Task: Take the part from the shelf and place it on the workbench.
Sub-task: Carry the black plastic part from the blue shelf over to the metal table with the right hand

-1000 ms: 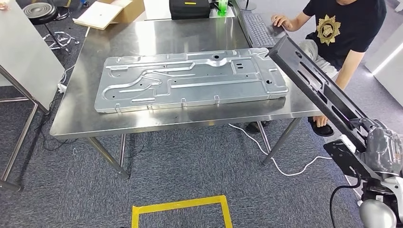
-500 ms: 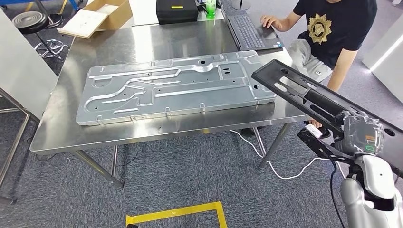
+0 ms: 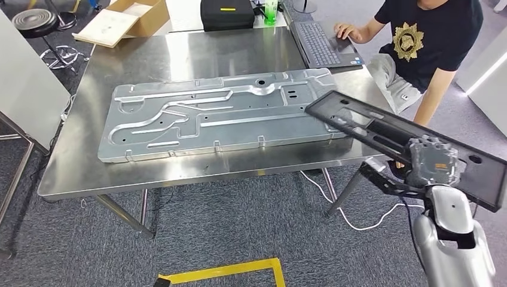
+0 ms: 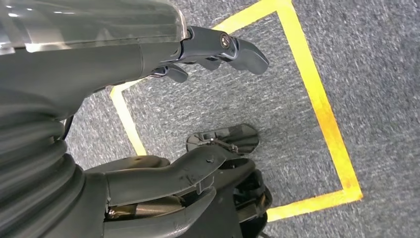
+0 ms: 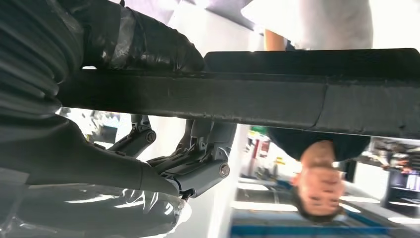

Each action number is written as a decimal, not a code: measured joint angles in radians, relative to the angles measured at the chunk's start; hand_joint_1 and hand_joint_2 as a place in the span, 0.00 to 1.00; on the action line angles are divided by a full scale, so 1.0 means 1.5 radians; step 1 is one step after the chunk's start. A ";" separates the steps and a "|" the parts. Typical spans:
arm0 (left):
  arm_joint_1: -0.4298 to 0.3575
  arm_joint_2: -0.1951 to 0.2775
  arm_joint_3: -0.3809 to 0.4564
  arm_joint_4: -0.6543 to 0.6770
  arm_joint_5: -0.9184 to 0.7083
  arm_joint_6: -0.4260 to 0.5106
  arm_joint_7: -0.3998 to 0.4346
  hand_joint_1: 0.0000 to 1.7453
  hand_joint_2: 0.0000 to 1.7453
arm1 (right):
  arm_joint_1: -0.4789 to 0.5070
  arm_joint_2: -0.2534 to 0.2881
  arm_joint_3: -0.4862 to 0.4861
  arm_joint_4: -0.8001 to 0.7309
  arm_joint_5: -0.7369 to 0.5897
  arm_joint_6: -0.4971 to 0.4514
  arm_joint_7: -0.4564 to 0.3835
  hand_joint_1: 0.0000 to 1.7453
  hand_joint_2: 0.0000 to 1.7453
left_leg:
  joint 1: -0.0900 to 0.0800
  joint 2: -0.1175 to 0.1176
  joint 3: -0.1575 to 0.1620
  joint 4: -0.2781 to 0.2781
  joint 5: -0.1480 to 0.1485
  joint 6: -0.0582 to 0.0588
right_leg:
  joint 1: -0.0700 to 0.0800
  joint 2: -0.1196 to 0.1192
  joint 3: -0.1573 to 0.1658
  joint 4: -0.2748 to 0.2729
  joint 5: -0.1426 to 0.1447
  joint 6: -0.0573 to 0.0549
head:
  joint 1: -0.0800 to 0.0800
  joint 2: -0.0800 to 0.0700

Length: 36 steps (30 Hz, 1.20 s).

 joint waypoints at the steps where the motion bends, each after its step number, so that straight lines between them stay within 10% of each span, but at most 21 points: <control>1: 0.000 0.000 0.000 0.000 0.000 0.000 0.000 0.00 1.00 | -0.003 0.003 0.007 0.003 0.006 0.000 0.000 1.00 1.00 | 0.001 -0.001 0.000 0.004 -0.004 -0.004 | -0.003 -0.001 0.015 -0.039 0.022 0.004 | 0.000 0.000; 3: -0.002 0.000 0.000 0.000 0.000 0.000 0.001 0.00 1.00 | -0.011 0.011 0.021 0.008 0.016 0.000 0.001 1.00 1.00 | 0.001 -0.002 -0.003 0.014 -0.010 -0.014 | -0.003 -0.001 0.037 -0.095 0.042 0.000 | 0.000 0.000; 8: -0.003 0.000 0.000 0.000 0.000 0.000 0.001 0.00 1.00 | -0.020 0.024 0.056 0.016 0.032 -0.001 0.004 1.00 1.00 | 0.004 -0.001 -0.013 0.037 -0.028 -0.030 | 0.003 0.000 0.042 -0.104 0.041 -0.030 | -0.001 0.000; 12: -0.002 -0.001 -0.001 0.000 -0.001 0.000 0.001 0.00 1.00 | -0.027 0.032 0.069 0.019 0.033 -0.001 0.005 1.00 1.00 | 0.006 -0.001 -0.082 0.182 -0.094 -0.033 | 0.010 -0.001 0.044 -0.105 0.040 -0.042 | -0.001 0.000; 14: -0.001 -0.001 -0.001 0.000 -0.001 0.000 0.001 0.00 1.00 | -0.027 0.036 0.074 0.023 0.036 -0.001 0.005 1.00 1.00 | 0.005 -0.001 -0.089 0.192 -0.083 -0.028 | 0.015 -0.001 0.044 -0.105 0.039 -0.044 | -0.001 0.000; 19: -0.005 0.000 -0.003 0.000 -0.002 0.000 0.000 0.00 1.00 | -0.042 0.045 0.087 0.037 0.051 0.001 0.007 1.00 1.00 | -0.007 0.000 -0.007 0.026 -0.018 -0.005 | 0.020 0.001 0.044 -0.104 0.039 -0.040 | -0.001 0.000; 23: -0.005 -0.002 -0.004 0.000 -0.004 -0.002 -0.001 0.00 1.00 | -0.048 0.050 0.096 0.050 0.058 -0.001 0.009 1.00 1.00 | -0.005 0.000 0.001 0.007 -0.009 0.000 | 0.018 -0.001 0.042 -0.098 0.031 -0.027 | -0.001 0.000; 28: -0.005 -0.003 -0.005 0.000 -0.005 -0.003 0.000 0.00 1.00 | -0.052 0.051 0.099 0.060 0.075 0.000 0.015 1.00 1.00 | -0.001 0.001 0.004 0.000 -0.005 0.006 | 0.011 -0.001 -0.034 0.053 -0.036 -0.013 | -0.001 0.000; 32: -0.004 -0.005 -0.008 0.000 -0.011 -0.005 0.001 0.00 1.00 | -0.063 0.051 0.103 0.067 0.077 0.009 0.011 1.00 1.00 | 0.002 0.000 0.003 0.012 -0.016 -0.004 | 0.002 -0.003 0.013 -0.054 0.033 -0.004 | -0.001 0.000; 36: -0.005 -0.005 -0.012 0.000 -0.016 -0.005 0.002 0.00 1.00 | -0.072 0.053 0.112 0.074 0.078 0.011 0.007 1.00 1.00 | 0.000 0.000 0.001 0.020 -0.023 -0.018 | 0.006 -0.001 0.036 -0.101 0.040 -0.020 | -0.001 0.000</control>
